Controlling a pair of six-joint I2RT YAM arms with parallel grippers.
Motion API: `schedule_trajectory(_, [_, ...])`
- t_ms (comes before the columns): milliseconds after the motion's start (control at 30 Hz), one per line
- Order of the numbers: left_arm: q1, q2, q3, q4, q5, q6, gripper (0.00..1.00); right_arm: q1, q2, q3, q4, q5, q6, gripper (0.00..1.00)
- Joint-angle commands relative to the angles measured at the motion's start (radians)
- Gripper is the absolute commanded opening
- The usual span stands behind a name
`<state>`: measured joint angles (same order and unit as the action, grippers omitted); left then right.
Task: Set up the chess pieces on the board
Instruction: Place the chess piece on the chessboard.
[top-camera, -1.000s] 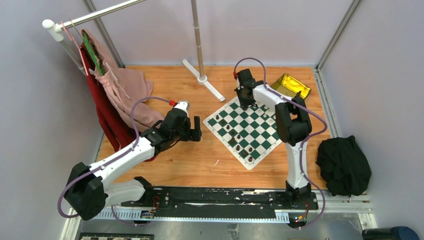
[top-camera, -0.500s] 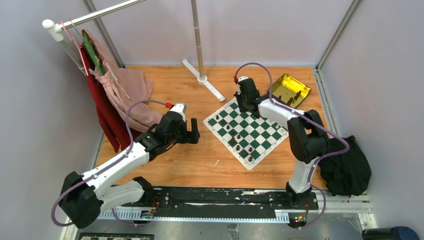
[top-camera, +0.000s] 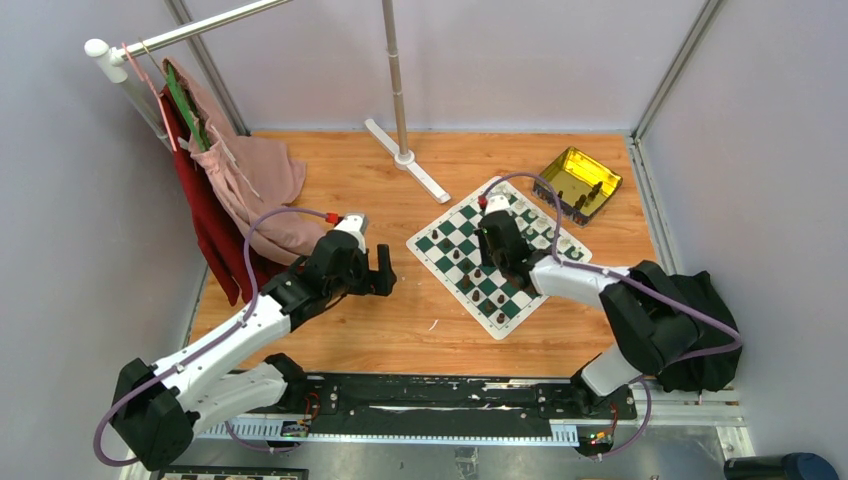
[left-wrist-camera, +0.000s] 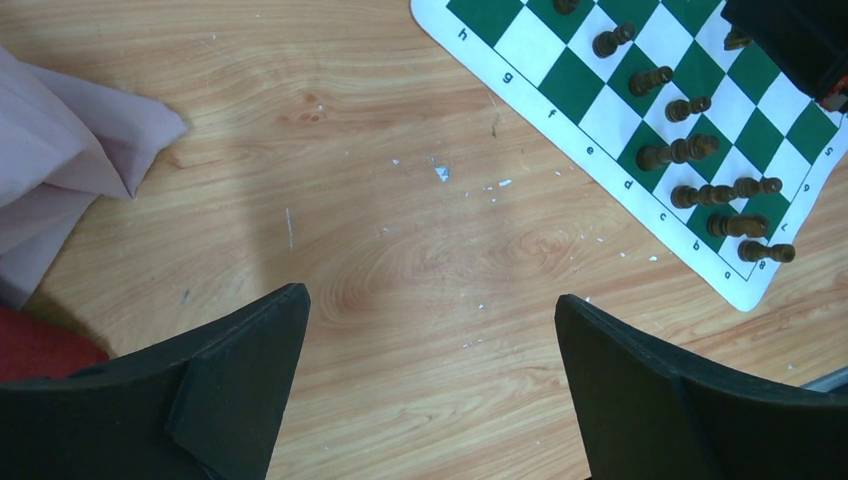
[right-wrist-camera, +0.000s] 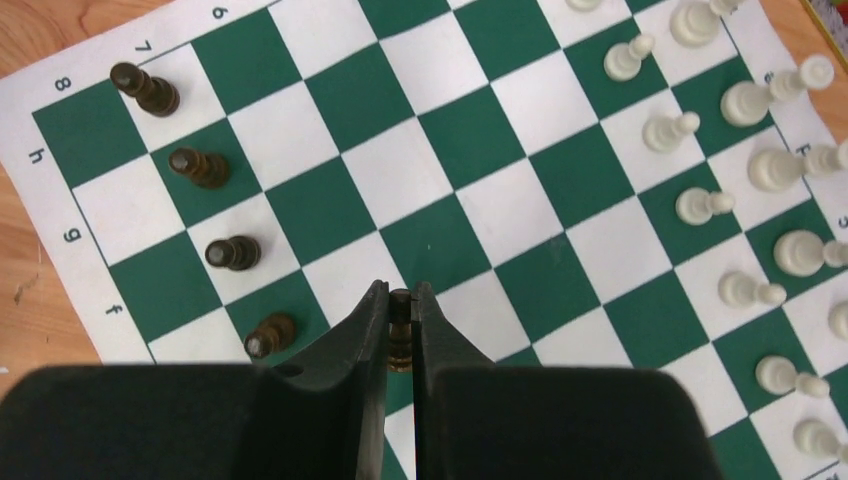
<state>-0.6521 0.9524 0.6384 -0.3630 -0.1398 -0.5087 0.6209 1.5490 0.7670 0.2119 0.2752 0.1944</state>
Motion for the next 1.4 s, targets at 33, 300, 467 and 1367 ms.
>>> schedule_trajectory(33, [-0.018, -0.017, -0.016, -0.014, 0.011, -0.010, 1.00, 0.056, -0.089, -0.124, 0.136, 0.110, 0.079, 0.01])
schedule_trajectory(300, [-0.047, -0.012, -0.019, -0.030, -0.004, -0.018, 1.00, 0.080, -0.172, -0.300, 0.301, 0.154, 0.114, 0.01])
schedule_trajectory(467, [-0.058, -0.015, -0.022, -0.045, -0.018, -0.020, 1.00, 0.089, -0.199, -0.372, 0.409, 0.165, 0.112, 0.01])
schedule_trajectory(1367, [-0.116, -0.156, -0.176, 0.077, -0.090, -0.084, 1.00, 0.115, 0.005, -0.572, 0.968, 0.248, -0.068, 0.01])
